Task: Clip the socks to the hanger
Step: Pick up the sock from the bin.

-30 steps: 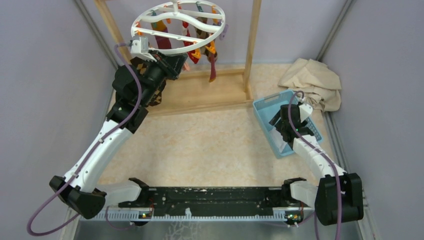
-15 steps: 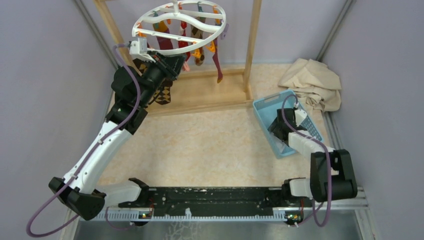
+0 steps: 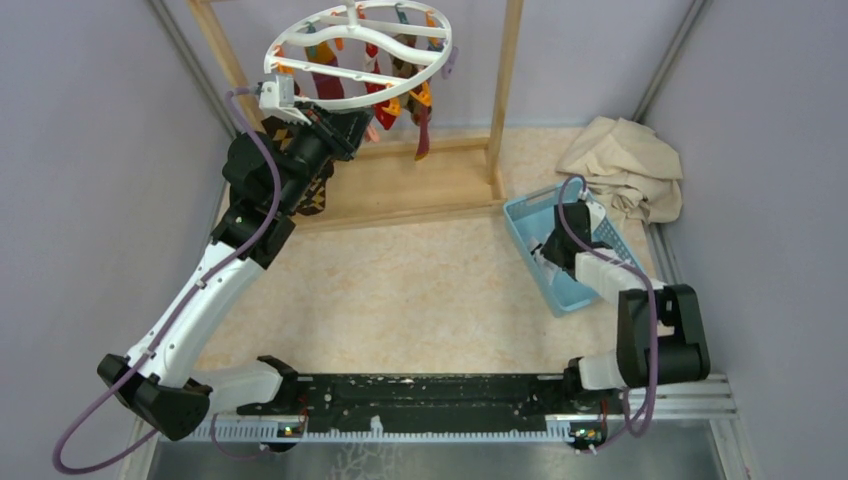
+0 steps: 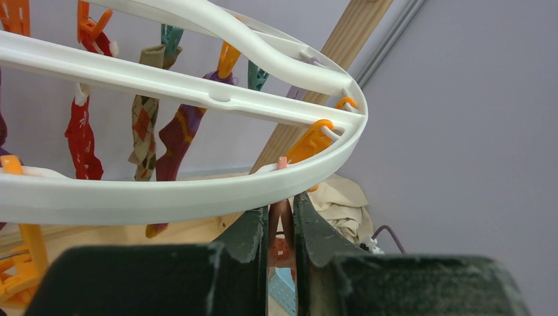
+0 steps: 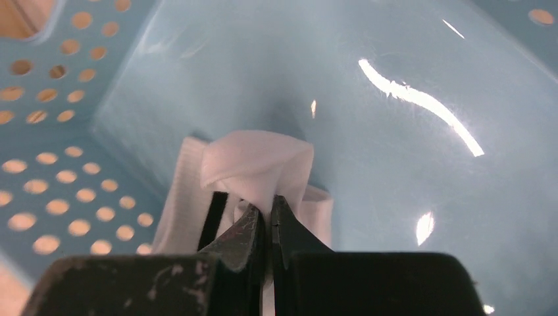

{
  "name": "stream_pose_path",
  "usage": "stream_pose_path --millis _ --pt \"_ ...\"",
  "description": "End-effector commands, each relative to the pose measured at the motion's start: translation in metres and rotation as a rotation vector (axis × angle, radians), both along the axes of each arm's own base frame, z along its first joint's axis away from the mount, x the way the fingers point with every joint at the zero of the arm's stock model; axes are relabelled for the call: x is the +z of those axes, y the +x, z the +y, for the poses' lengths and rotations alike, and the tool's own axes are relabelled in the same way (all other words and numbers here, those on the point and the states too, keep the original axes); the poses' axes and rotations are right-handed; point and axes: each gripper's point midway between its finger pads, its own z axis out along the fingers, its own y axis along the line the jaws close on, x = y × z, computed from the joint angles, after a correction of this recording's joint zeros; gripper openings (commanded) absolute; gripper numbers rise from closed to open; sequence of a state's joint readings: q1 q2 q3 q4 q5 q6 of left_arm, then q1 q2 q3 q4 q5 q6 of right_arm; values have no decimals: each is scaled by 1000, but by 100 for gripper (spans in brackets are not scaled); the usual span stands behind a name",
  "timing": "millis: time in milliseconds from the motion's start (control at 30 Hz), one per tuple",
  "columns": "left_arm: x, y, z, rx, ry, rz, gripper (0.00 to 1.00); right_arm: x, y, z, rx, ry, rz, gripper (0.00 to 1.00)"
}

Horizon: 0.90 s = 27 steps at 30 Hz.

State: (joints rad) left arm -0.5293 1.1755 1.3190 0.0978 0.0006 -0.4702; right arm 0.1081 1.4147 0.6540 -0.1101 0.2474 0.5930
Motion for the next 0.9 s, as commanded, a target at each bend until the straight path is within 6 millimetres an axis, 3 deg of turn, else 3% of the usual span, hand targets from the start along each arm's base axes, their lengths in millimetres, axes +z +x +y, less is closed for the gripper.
stream_pose_path --millis 0,133,267,567,667,867 --pt "-12 -8 -10 -63 36 30 10 65 6 4 68 -2 -163 0" --pt "-13 -8 -12 -69 36 32 10 149 7 13 151 8 -411 0" --pt "-14 -8 -13 -71 36 33 10 195 -1 28 224 66 -541 0" --pt "-10 -8 -9 -58 41 23 10 232 -17 93 543 289 -660 0" --pt "-11 -8 -10 -61 40 25 10 235 -20 110 652 294 -680 0" --pt "-12 -7 -13 -75 40 28 10 193 -14 131 700 87 -532 0"
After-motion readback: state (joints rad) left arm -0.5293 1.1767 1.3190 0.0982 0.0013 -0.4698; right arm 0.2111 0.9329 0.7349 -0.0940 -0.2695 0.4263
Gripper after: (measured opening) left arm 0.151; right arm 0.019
